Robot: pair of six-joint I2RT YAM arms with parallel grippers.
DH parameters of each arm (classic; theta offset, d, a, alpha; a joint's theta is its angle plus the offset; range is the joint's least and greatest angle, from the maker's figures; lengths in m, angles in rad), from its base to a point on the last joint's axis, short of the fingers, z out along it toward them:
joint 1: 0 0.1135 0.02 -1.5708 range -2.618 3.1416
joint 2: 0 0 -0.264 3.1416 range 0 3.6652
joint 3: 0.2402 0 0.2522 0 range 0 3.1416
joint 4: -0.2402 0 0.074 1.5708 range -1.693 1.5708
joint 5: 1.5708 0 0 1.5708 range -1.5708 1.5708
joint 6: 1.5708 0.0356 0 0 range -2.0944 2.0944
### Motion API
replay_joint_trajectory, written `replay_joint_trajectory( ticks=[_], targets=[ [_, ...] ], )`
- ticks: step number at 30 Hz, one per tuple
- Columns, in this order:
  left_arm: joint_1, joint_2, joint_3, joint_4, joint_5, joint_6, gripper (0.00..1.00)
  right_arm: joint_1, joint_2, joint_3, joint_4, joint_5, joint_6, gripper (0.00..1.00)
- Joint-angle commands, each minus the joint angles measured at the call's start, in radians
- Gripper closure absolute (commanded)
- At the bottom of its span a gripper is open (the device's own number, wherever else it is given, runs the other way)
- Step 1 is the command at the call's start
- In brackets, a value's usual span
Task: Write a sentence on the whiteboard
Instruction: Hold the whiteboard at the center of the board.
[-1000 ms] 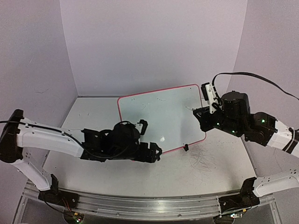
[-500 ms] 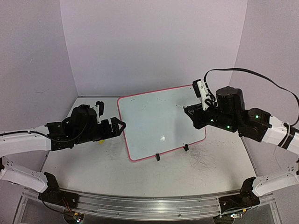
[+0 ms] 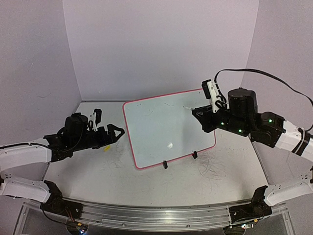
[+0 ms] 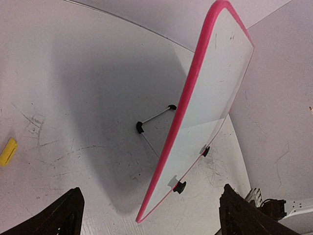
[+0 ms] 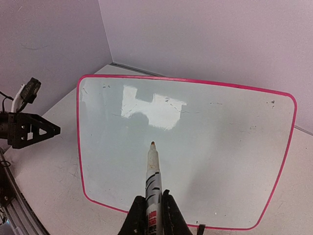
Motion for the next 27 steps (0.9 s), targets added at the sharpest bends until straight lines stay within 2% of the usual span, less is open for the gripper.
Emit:
replay_joint_trajectory(
  ticks=[1,5,9,13,19,24,27],
  targets=[
    [0.02,-0.051,-0.048,0.157,0.069,0.039,0.02,0.001,-0.003,0.029,0.062,0.03,-0.002,1.0],
    [0.038,-0.097,-0.109,0.242,0.033,0.038,0.01,0.001,0.017,0.051,0.075,0.017,-0.029,1.0],
    [0.05,-0.1,-0.149,0.326,0.068,0.023,0.01,0.001,0.052,0.081,0.087,0.008,-0.066,1.0],
    [0.051,-0.036,-0.153,0.39,0.142,0.023,0.01,0.001,0.107,0.124,0.092,0.021,-0.092,1.0],
    [0.054,0.086,-0.081,0.391,0.243,0.052,0.04,0.001,0.154,0.167,0.095,-0.061,-0.131,1.0],
    [0.054,0.102,-0.073,0.416,0.183,0.052,0.11,0.003,0.166,0.158,0.114,-0.117,-0.14,1.0],
    [0.054,0.084,-0.088,0.441,0.157,0.049,0.13,0.003,0.177,0.159,0.118,-0.175,-0.2,1.0]
  ],
)
